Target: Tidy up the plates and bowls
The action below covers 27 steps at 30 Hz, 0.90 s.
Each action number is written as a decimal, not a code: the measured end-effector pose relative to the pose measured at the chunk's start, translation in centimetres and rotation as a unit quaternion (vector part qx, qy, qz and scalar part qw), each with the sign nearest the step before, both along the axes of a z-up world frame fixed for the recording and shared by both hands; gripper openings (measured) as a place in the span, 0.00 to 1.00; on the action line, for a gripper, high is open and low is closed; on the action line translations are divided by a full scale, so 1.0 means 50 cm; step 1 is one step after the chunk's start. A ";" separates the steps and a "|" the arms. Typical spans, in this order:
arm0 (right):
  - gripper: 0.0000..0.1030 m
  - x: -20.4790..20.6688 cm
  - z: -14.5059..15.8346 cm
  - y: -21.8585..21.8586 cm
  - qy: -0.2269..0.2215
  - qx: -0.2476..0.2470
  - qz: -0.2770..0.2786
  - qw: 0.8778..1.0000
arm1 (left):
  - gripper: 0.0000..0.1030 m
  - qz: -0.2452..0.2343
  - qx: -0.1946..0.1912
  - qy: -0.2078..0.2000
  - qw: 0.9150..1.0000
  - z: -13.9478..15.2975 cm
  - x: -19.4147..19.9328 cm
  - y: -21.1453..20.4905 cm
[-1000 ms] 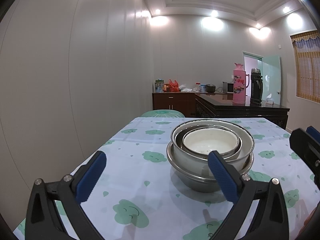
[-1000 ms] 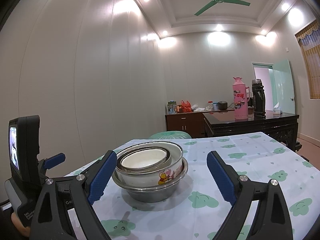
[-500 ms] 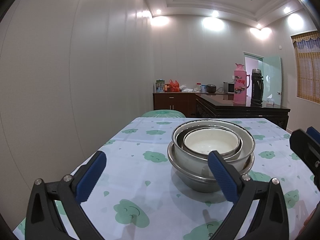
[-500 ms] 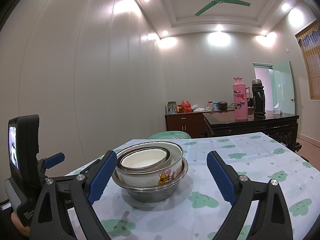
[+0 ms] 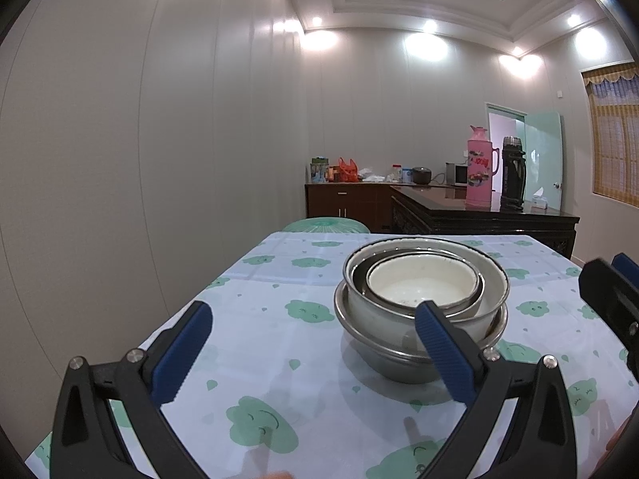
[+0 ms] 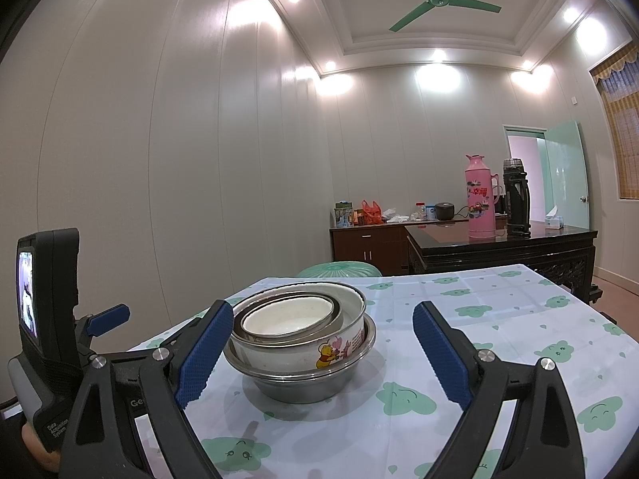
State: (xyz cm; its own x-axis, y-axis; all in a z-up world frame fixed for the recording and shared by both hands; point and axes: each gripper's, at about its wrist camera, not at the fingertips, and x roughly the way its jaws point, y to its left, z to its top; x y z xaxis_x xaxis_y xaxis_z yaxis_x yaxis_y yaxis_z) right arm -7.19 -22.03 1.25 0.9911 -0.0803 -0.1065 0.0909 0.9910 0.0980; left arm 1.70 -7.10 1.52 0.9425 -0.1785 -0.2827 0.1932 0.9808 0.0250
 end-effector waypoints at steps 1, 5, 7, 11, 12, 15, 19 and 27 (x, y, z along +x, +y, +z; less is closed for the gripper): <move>0.90 0.000 0.000 0.000 0.001 0.000 0.000 1.000 | 1.00 -0.001 -0.001 0.000 1.000 0.000 -0.001 0.000; 0.90 -0.002 0.001 -0.004 0.003 0.001 0.000 1.000 | 1.00 0.001 -0.003 -0.005 1.000 0.002 -0.001 0.000; 0.90 -0.004 0.002 -0.005 0.003 0.001 0.000 1.000 | 1.00 0.005 -0.003 -0.003 1.000 0.001 0.000 0.001; 0.90 -0.004 0.002 -0.005 0.003 0.002 0.000 1.000 | 1.00 0.004 -0.003 -0.001 1.000 -0.001 0.002 0.001; 0.90 -0.005 0.002 -0.006 0.003 0.002 0.000 1.000 | 1.00 0.003 -0.002 -0.001 1.000 -0.001 0.003 0.002; 0.90 -0.005 0.002 -0.005 0.003 0.002 0.000 1.000 | 1.00 0.000 -0.003 0.000 1.000 -0.003 0.003 0.001; 0.90 -0.003 0.001 -0.005 0.004 0.001 0.001 1.000 | 1.00 -0.013 -0.008 -0.001 1.000 -0.004 0.002 0.002; 0.90 -0.001 0.001 -0.008 0.007 0.000 0.002 1.000 | 1.00 -0.009 -0.007 0.000 1.000 -0.005 0.006 0.004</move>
State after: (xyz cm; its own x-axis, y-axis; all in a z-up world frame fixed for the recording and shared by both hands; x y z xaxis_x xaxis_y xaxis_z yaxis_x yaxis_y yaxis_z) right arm -7.24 -22.42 1.29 0.9897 -0.0771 -0.1210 0.0892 0.9912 0.0975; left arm 1.98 -6.92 1.27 0.9393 -0.1989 -0.2794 0.2104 0.9776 0.0113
